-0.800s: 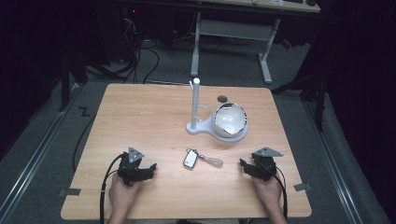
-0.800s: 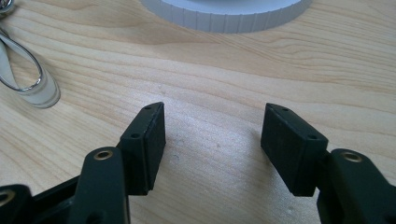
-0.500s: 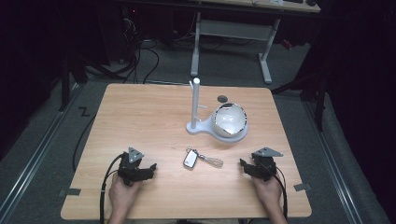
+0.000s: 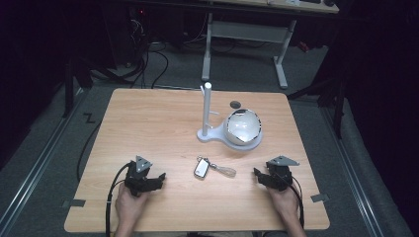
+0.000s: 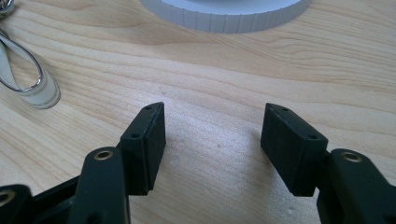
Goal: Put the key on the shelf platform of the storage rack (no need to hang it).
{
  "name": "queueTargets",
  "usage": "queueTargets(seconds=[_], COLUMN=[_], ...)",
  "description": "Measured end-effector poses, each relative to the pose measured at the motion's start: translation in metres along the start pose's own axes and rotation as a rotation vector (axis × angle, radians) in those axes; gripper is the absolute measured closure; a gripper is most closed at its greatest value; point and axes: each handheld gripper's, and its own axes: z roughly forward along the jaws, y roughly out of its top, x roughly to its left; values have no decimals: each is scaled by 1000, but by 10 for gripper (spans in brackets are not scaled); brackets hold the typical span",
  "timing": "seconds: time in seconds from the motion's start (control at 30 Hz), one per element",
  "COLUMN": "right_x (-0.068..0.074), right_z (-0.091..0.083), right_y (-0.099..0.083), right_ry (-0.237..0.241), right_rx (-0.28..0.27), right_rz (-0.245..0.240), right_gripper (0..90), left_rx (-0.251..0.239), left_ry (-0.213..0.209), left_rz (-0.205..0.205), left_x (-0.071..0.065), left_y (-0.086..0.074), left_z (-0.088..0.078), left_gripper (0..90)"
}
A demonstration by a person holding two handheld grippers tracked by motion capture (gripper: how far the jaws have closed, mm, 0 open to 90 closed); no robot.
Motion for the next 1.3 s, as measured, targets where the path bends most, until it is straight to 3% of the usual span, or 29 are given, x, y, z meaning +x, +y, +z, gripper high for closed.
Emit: queueTargets(seconds=[0.6,0.97,1.3], right_x=[2,-3,3], right_z=[-2,-9,-12], right_y=[3,6,17], right_ry=[-10,24,53], right_rx=[16,-19,-44], right_rz=[-9,38,23], right_gripper=[452,491,500], left_rx=[0,0,0], left_ry=[0,0,0], left_rz=[0,0,-1], left_x=[0,0,0], left_y=[0,0,0], left_z=[0,0,0], left_gripper=[216,216,216])
